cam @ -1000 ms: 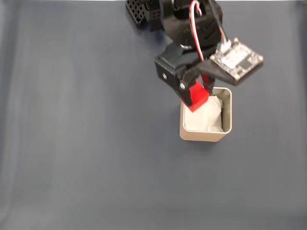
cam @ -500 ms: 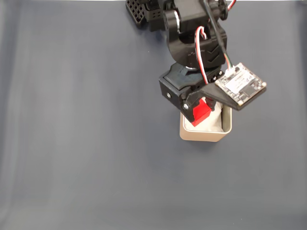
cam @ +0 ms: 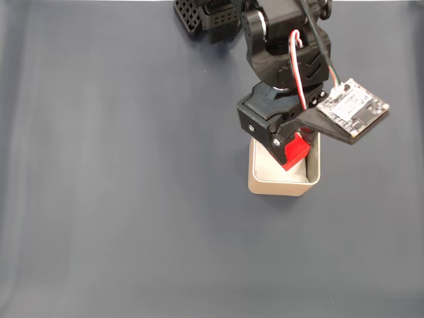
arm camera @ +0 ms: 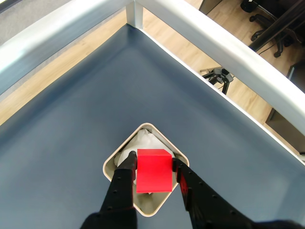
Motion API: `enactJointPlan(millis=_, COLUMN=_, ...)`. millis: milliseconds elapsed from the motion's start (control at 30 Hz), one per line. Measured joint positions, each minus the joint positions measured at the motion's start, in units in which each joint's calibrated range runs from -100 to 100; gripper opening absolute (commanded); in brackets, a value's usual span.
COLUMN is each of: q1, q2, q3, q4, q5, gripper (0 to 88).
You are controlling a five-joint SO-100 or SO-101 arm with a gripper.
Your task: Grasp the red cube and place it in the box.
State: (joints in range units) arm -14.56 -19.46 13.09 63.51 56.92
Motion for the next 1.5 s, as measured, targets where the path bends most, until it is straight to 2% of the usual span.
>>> enactJointPlan(millis=467, q1=0.07, q2=-1.47, q3=0.00, q4=0.64, q5=-0.05, gripper=1.5)
enactJointPlan(millis=833, q1=0.15, q2=-4.25, q3=1.27, q4=2.00, q5=-1.56, gripper=27.1)
enactJointPlan(millis=1100, q1=0.07, q2=-4.77, q3=1.27, q4=3.05, q5=-1.81, gripper=31.9)
enactJointPlan(millis=1500, q1=0.37, q2=-5.90, q3=1.27, q4=3.29, q5=-1.81, gripper=34.0)
